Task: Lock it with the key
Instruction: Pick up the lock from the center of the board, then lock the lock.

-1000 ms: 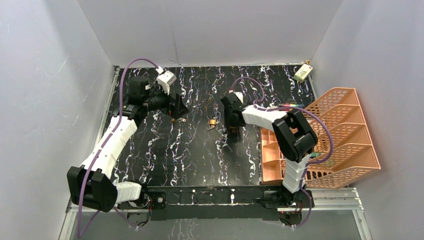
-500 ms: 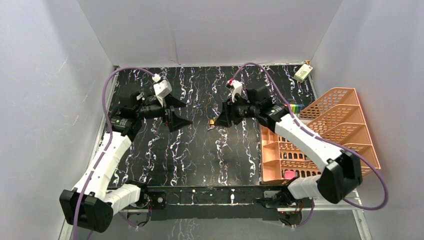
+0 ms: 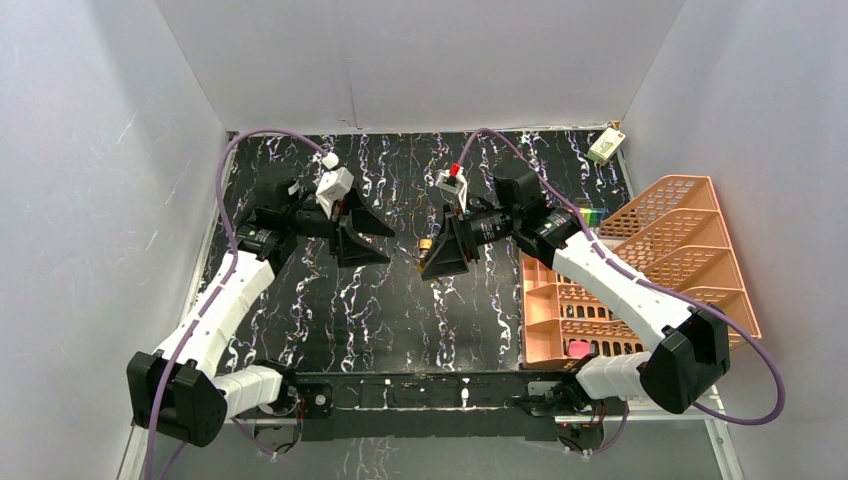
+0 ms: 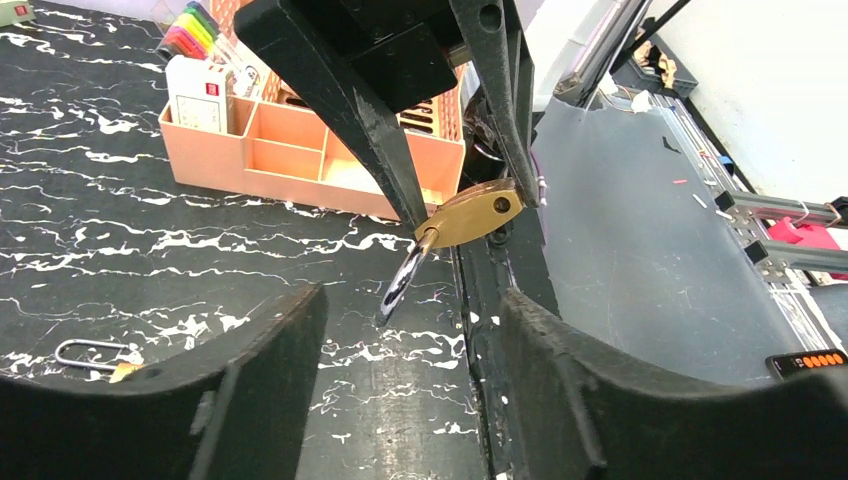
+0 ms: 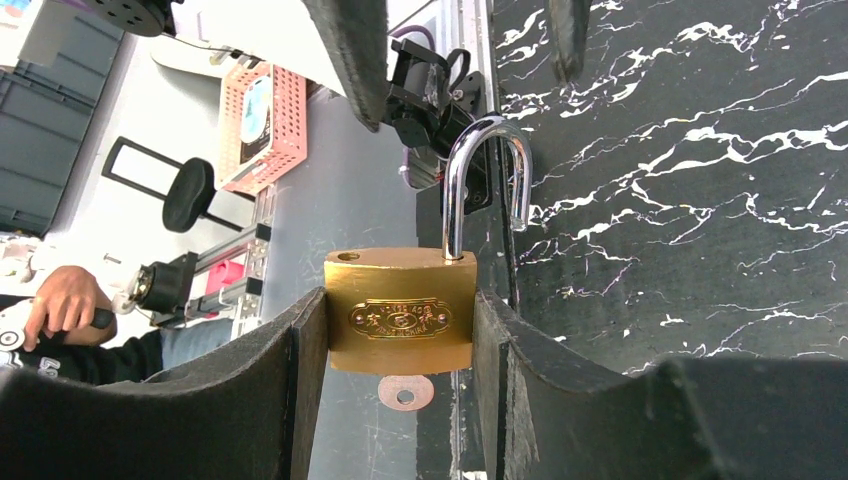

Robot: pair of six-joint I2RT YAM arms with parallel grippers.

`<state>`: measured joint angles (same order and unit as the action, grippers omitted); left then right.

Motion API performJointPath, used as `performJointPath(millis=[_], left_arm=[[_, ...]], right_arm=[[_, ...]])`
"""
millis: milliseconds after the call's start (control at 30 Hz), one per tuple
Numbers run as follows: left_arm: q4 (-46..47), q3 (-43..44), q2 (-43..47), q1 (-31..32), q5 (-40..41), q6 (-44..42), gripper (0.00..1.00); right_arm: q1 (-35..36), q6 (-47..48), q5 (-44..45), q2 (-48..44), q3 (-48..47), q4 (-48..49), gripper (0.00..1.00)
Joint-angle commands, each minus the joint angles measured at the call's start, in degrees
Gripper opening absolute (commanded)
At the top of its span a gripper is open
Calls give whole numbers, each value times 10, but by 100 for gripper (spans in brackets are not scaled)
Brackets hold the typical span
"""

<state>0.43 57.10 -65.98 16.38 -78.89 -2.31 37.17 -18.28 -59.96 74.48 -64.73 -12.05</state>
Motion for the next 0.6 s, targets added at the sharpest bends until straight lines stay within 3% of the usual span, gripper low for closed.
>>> performJointPath(millis=[0, 400, 433, 500, 567], left_arm=[[12, 11, -4, 17, -15, -2, 58], [13, 12, -15, 30, -8, 1, 45], [13, 12, -15, 31, -10, 0, 37], [12, 15, -15, 31, -10, -2, 0], [12, 13, -9, 30, -3, -9, 0]], right_arm=[[3, -20, -31, -11, -34, 60, 34], [5, -39, -35, -3, -40, 87, 34], [5, -39, -35, -3, -40, 88, 34], [5, -40, -35, -2, -41, 88, 34], [5, -40, -34, -1, -40, 88, 34]])
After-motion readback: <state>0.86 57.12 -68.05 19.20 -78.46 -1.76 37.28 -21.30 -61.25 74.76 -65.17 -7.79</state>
